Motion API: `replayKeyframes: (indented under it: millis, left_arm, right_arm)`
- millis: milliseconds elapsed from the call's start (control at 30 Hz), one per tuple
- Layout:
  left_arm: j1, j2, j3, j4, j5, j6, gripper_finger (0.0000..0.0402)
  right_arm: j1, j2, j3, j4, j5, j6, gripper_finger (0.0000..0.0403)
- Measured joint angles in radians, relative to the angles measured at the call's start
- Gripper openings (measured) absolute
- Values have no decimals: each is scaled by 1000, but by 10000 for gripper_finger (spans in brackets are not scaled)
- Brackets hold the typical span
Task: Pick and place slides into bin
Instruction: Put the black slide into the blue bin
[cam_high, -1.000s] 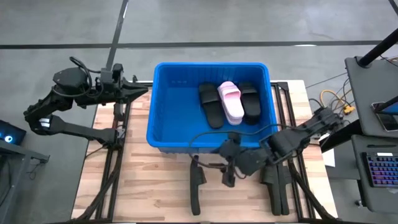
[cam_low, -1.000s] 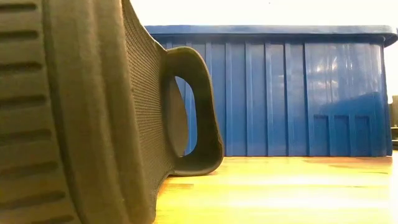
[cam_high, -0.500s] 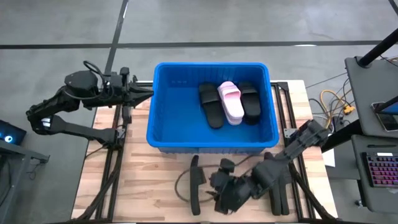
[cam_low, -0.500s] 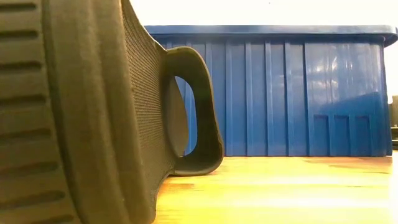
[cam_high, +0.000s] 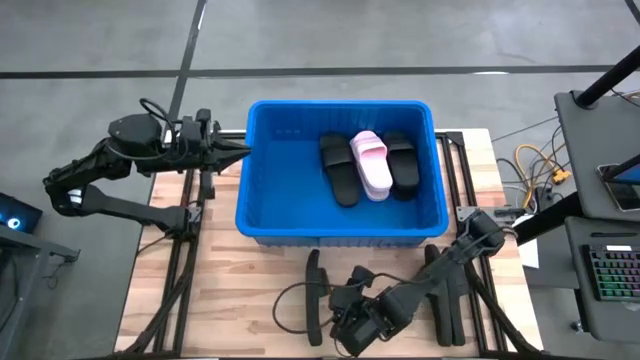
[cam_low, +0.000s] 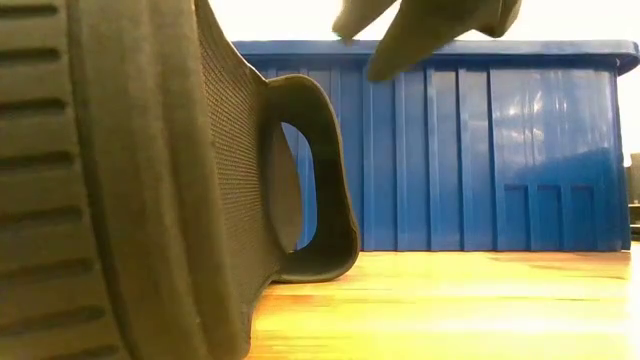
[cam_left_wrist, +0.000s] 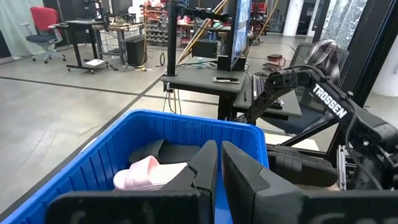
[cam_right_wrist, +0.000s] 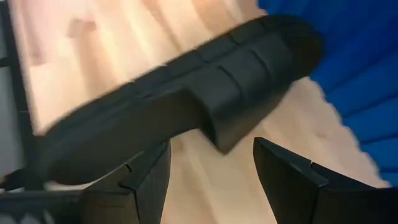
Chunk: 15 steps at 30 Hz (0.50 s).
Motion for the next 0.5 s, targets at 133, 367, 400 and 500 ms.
replayKeyframes:
  millis: [133,367,400,500]
  left_arm:
    - [0,-7,0,0,0,0,8]
    - [0,-21,1,0,0,0,8]
    - [0,-22,1,0,0,0,8]
    - [0,-25,1,0,0,0,8]
  right_arm:
    - [0,32,0,-1,16,-27,219]
    - [-2,86,-1,15,97,-13,219]
    - [-4,89,-1,14,118,-10,219]
    - [-11,96,0,19,165,2,219]
